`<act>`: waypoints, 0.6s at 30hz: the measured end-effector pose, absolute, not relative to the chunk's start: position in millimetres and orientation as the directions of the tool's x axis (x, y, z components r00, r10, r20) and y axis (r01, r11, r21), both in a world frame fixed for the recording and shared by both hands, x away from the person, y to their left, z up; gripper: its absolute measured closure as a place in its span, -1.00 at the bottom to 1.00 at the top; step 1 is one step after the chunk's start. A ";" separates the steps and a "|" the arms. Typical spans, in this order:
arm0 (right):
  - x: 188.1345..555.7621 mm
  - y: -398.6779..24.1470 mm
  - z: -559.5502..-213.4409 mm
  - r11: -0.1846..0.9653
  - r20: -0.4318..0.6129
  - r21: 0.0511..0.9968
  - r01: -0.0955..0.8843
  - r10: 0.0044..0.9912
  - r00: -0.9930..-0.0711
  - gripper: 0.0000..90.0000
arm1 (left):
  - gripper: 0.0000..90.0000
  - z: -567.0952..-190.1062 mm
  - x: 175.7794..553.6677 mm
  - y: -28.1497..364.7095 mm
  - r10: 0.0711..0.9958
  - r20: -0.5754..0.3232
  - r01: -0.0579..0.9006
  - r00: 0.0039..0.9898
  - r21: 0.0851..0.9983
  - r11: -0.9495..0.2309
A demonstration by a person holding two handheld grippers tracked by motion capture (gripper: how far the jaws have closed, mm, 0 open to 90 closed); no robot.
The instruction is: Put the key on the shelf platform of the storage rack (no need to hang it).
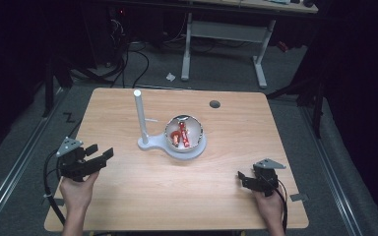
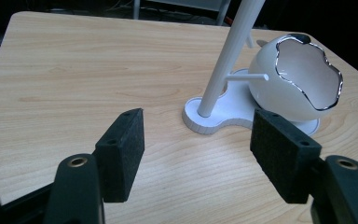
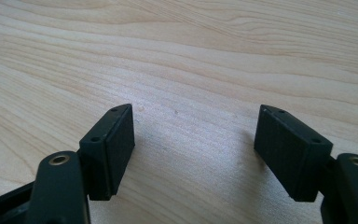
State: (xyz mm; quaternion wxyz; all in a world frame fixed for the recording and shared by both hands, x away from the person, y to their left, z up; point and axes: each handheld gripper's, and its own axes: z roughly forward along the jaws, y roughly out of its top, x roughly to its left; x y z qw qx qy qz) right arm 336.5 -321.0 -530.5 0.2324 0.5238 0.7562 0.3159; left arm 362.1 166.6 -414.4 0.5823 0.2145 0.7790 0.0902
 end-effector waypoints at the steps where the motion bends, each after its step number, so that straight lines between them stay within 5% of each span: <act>1: 336.3 -320.8 -530.5 0.249 -0.018 0.720 0.647 0.940 -0.341 -0.36 | -0.21 -414.4 362.3 165.6 0.426 -0.872 0.225 -0.241 0.376 0.899; 18: 336.3 -320.8 -530.5 0.249 -0.018 0.720 0.648 0.940 -0.341 -0.36 | -0.21 -437.3 363.3 160.4 0.452 -0.852 0.242 -0.264 0.395 0.886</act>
